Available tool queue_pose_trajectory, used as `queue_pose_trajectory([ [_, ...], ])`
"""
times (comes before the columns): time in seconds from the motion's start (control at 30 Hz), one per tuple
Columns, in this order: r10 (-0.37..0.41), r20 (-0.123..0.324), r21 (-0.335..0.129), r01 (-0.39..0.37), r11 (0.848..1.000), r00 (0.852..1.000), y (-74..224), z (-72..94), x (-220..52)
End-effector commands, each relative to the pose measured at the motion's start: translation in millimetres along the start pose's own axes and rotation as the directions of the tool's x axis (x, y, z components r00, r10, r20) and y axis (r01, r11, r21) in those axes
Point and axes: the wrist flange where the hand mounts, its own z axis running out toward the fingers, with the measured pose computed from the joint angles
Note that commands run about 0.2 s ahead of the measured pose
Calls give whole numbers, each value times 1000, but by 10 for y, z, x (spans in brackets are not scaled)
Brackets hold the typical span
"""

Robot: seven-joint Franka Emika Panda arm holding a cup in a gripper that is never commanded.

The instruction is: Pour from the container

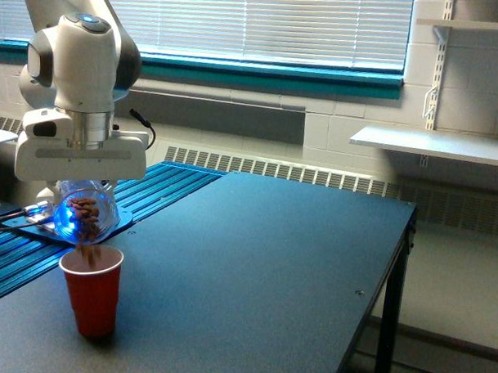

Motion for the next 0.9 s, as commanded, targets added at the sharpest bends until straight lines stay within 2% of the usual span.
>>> queue_pose_trajectory([
  [0.03,-14,-2,-5,14,1000,1000,-1,-56,31],
  [0.9,-41,2,-57,41,998,999,-20,-109,40],
])
